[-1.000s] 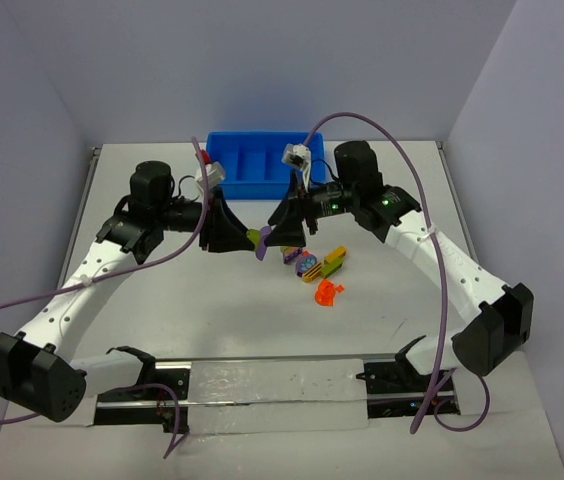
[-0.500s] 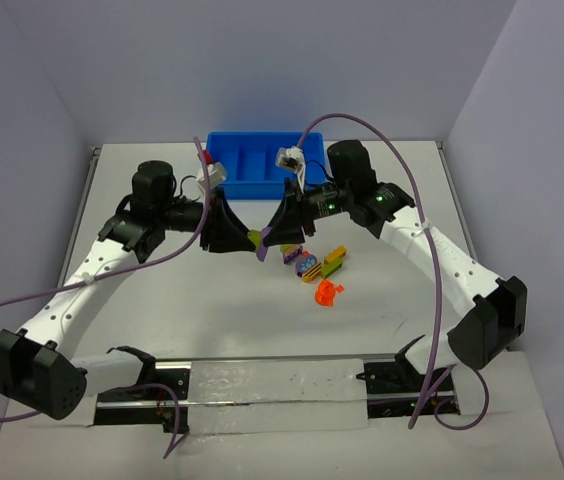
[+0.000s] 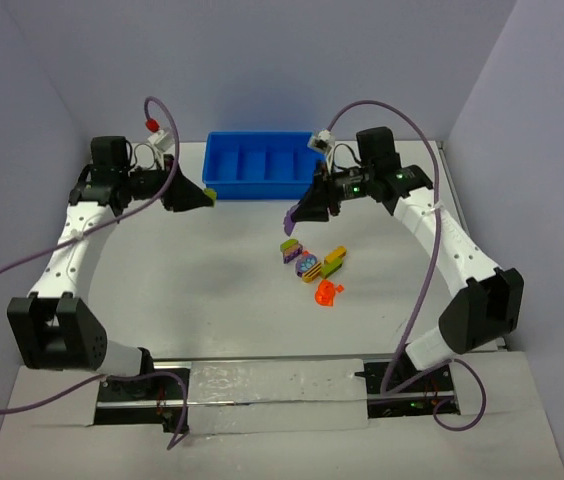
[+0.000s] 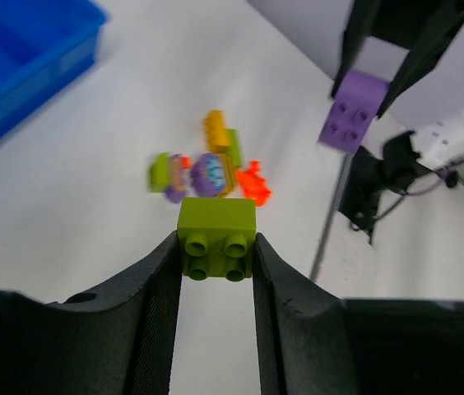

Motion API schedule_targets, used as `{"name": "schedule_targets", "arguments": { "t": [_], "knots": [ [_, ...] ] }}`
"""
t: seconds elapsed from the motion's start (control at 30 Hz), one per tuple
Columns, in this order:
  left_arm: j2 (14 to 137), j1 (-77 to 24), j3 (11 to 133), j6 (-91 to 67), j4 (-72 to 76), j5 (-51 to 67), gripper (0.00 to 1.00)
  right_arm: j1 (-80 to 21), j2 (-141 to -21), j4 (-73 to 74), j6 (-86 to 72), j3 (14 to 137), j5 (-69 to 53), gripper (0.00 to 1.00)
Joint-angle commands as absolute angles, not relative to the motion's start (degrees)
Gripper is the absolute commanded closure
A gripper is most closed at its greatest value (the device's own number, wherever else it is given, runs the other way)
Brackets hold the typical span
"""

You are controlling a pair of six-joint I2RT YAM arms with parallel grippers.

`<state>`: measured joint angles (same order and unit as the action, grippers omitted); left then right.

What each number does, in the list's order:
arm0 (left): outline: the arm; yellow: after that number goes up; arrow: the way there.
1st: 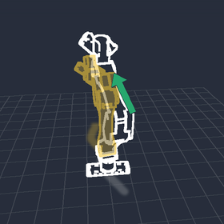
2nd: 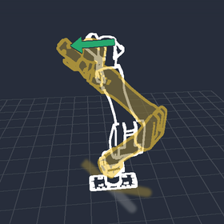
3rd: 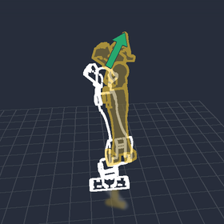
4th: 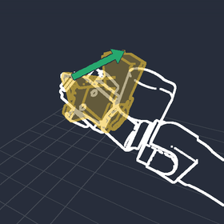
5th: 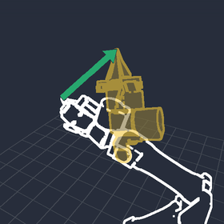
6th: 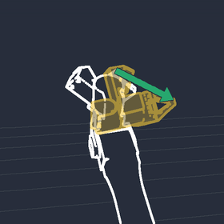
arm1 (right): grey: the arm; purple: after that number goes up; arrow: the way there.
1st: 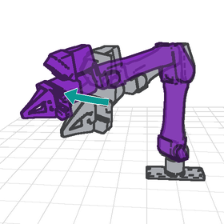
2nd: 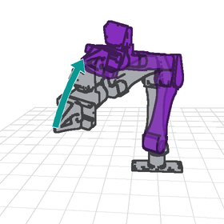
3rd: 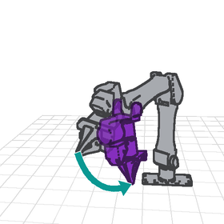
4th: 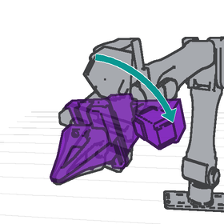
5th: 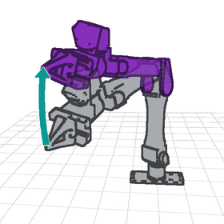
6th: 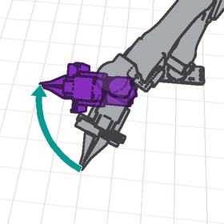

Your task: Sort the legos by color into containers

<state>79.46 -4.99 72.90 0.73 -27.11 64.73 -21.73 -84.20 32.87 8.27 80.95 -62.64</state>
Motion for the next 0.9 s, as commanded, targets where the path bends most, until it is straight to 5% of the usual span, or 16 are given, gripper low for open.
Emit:
{"name": "schedule_targets", "arguments": {
  "t": [0.0, 0.17, 0.43, 0.87],
  "knots": [
    [85.04, -1.15, 80.62, 8.05, -37.61, 61.52, 1.00, -15.97, -88.88, 41.65, 16.96, 87.04, -61.61, 1.00],
    [88.56, -3.48, 83.13, -5.83, -20.94, 37.34, 1.00, -12.80, -90.45, 35.65, 10.62, 87.78, -52.65, 1.00],
    [107.69, -12.46, 100.44, -7.89, -19.06, 6.86, 1.00, -12.22, -89.91, 26.72, 3.36, 86.87, -35.79, 1.00],
    [125.09, -14.14, 113.77, -7.75, -11.87, -2.01, 0.88, -12.22, -91.14, 24.35, 1.49, 87.99, -31.96, 1.00]
  ]
}}
